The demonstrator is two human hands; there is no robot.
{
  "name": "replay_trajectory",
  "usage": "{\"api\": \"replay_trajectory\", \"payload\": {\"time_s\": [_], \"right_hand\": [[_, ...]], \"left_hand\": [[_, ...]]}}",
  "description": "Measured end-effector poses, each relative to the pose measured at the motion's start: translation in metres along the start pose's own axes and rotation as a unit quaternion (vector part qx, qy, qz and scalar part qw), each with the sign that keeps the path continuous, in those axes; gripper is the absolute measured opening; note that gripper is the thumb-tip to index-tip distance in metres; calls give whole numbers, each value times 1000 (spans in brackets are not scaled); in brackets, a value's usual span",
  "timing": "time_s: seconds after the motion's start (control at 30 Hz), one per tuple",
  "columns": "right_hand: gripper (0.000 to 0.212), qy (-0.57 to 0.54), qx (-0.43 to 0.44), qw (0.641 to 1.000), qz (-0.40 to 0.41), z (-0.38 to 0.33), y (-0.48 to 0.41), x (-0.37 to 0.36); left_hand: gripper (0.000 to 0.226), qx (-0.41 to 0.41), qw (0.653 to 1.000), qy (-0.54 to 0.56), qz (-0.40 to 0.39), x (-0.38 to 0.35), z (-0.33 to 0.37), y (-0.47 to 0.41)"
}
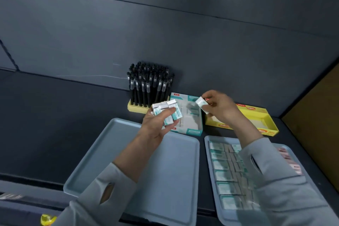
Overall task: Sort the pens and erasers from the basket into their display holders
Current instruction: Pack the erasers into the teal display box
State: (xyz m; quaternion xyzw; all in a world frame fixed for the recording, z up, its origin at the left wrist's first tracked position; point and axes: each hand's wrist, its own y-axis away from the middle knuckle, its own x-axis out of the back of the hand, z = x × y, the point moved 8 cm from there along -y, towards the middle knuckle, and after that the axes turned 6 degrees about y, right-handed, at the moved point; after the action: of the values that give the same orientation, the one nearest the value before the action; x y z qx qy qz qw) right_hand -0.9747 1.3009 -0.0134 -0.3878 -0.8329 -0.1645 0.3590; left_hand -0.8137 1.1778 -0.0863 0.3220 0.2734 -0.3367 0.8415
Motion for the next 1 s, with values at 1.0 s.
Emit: {"api": "replay_trajectory", "payload": {"time_s": [1.0], "right_hand": [[21,-85,41,988,-118,-29,1,-52]], "left_hand": [[49,1,1000,-8,-2,7,-2,-8]]}}
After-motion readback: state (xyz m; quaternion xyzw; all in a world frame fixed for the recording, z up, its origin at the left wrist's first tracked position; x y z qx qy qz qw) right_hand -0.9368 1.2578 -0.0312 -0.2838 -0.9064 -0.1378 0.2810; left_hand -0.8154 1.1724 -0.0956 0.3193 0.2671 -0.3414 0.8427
